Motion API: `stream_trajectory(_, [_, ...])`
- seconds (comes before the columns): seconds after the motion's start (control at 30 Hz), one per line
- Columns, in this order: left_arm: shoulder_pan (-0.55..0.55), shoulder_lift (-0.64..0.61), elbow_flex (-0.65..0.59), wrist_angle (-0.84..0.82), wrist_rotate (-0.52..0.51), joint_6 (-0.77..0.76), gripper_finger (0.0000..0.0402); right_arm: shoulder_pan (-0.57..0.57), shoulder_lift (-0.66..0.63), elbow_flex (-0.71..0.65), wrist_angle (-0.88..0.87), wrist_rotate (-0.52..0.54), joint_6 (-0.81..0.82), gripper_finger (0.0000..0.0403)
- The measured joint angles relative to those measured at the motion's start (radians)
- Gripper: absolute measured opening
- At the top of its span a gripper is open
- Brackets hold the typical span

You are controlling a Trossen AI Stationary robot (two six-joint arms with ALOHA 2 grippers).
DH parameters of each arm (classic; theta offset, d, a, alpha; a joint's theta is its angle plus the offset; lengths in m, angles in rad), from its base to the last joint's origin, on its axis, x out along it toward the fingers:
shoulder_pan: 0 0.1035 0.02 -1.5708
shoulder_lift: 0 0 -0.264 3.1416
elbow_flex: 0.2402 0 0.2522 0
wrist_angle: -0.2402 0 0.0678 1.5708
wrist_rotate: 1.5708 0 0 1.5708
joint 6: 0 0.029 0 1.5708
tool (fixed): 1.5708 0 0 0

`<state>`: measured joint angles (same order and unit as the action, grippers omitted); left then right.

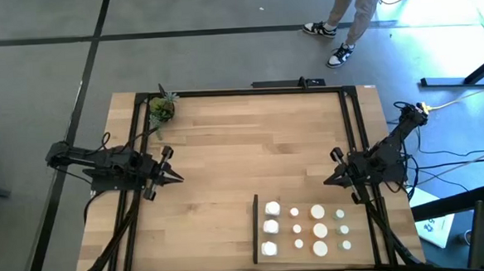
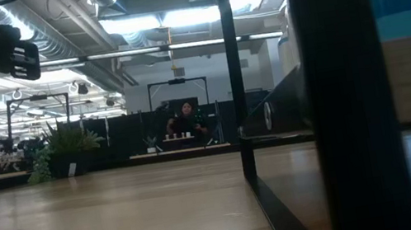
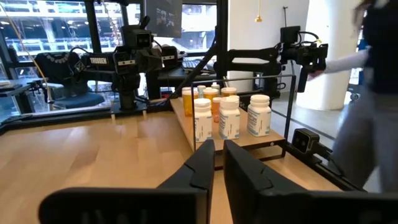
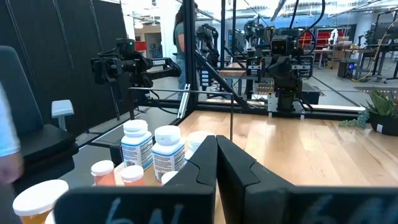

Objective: Pick and place medicine bottles onto shelf by color
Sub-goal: Return to Home Position

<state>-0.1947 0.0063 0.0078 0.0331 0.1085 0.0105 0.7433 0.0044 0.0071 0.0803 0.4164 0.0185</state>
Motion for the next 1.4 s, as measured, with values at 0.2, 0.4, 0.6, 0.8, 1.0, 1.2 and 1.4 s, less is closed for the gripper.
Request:
stream_trajectory(0.2, [0.000, 0.000, 0.000, 0.000, 0.000, 0.000, 0.0030, 0.000, 0.000, 0.000, 0.000, 0.000, 0.000, 0.0006])
stream_trajectory(0.4, [0.000, 0.000, 0.000, 0.000, 0.000, 0.000, 0.0020, 0.000, 0.000, 0.000, 0.000, 0.000, 0.000, 0.0006])
stream_trajectory(0.6, [0.000, 0.000, 0.000, -0.001, 0.000, 0.000, 0.0010, 0.000, 0.000, 0.000, 0.000, 0.000, -0.001, 0.0006])
stream_trajectory(0.8, [0.000, 0.000, 0.000, -0.001, 0.000, 0.000, 0.0003, 0.000, 0.000, 0.000, 0.000, 0.000, -0.001, 0.0006])
stream_trajectory(1.0, [0.000, 0.000, 0.000, -0.001, 0.000, 0.000, 0.0003, 0.000, 0.000, 0.000, 0.000, 0.000, -0.001, 0.0006])
stream_trajectory(1.2, [0.000, 0.000, 0.000, -0.001, 0.000, 0.000, 0.0017, 0.000, 0.000, 0.000, 0.000, 0.000, -0.001, 0.0006])
stream_trajectory(1.4, [0.000, 0.000, 0.000, -0.001, 0.000, 0.000, 0.0028, 0.000, 0.000, 0.000, 0.000, 0.000, -0.001, 0.0006])
